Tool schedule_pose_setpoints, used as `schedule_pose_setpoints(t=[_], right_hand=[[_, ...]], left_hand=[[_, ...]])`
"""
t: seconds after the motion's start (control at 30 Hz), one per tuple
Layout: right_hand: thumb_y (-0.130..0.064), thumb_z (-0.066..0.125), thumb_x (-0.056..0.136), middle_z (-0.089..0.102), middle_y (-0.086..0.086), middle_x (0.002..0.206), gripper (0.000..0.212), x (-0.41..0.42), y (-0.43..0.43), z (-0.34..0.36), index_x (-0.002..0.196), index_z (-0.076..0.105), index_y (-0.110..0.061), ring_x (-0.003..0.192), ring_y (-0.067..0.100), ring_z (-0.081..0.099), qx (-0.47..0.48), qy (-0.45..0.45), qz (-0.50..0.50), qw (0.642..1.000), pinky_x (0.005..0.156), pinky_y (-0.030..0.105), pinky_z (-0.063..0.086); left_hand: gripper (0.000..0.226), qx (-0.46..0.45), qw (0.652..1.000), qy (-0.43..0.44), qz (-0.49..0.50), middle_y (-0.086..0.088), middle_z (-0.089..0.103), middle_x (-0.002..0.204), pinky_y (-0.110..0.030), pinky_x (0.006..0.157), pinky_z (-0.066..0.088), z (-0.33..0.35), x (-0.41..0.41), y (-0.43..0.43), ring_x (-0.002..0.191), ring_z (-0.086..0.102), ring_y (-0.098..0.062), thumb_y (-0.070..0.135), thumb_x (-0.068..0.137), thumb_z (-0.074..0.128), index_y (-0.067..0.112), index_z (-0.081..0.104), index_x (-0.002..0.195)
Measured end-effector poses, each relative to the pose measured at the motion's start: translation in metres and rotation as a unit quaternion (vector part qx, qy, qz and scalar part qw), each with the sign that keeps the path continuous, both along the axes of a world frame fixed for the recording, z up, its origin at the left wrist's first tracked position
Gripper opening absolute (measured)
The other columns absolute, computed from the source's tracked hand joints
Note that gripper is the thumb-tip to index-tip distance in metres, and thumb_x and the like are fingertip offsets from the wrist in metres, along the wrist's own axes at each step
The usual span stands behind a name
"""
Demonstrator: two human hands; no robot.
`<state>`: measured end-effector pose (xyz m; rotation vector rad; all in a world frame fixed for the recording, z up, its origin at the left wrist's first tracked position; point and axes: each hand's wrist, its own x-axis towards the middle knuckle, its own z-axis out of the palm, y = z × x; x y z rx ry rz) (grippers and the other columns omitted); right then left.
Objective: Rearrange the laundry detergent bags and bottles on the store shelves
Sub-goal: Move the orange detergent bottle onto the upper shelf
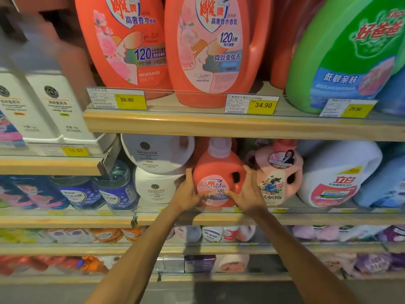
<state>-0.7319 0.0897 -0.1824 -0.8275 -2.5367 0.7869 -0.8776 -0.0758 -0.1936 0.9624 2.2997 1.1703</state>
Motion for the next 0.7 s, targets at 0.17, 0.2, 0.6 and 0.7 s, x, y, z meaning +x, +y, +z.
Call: schedule_pose_setpoints(t=[0.17, 0.2, 0.6, 0.7], right_hand=[[-0.036, 0.081, 0.079, 0.025, 0.006, 0.155, 0.099, 0.003, -0.004, 0.006, 0.152, 0.016, -0.016, 0.139, 0.029, 0.041, -0.002, -0.006, 0.002, 1.0, 0.104, 0.042, 0.044], [-0.036, 0.079, 0.082, 0.025, 0.006, 0.156, 0.096, 0.005, -0.004, 0.007, 0.152, 0.016, -0.017, 0.139, 0.029, 0.041, 0.002, -0.006, 0.005, 1.0, 0.104, 0.042, 0.044], [-0.025, 0.066, 0.088, 0.039, 0.007, 0.148, 0.085, 0.024, -0.008, 0.034, 0.155, 0.014, -0.03, 0.131, 0.029, 0.046, 0.001, -0.06, 0.028, 0.998, 0.099, 0.046, 0.048], [-0.031, 0.065, 0.086, 0.046, 0.007, 0.137, 0.082, 0.029, -0.006, 0.037, 0.152, 0.018, -0.037, 0.123, 0.03, 0.051, 0.01, -0.078, 0.031, 0.996, 0.092, 0.05, 0.052]], left_hand=[[0.09, 0.005, 1.0, -0.013, -0.027, -0.007, 0.057, 0.131, -0.038, 0.103, 0.048, 0.014, 0.011, -0.006, 0.12, 0.058, -0.026, 0.032, 0.081, 0.081, 0.019, 0.019, 0.144], [0.092, 0.006, 0.999, -0.014, -0.031, -0.005, 0.053, 0.129, -0.036, 0.103, 0.045, 0.014, 0.013, -0.006, 0.12, 0.055, -0.024, 0.028, 0.082, 0.081, 0.017, 0.018, 0.148], [0.102, 0.0, 0.998, -0.04, -0.041, 0.003, 0.049, 0.145, -0.051, 0.112, 0.043, 0.021, 0.02, -0.021, 0.132, 0.053, -0.024, 0.043, 0.074, 0.075, 0.032, 0.014, 0.155], [0.093, -0.01, 0.998, -0.034, -0.046, 0.0, 0.053, 0.138, -0.05, 0.109, 0.046, 0.031, 0.024, -0.02, 0.126, 0.057, -0.024, 0.038, 0.072, 0.073, 0.026, 0.022, 0.15]])
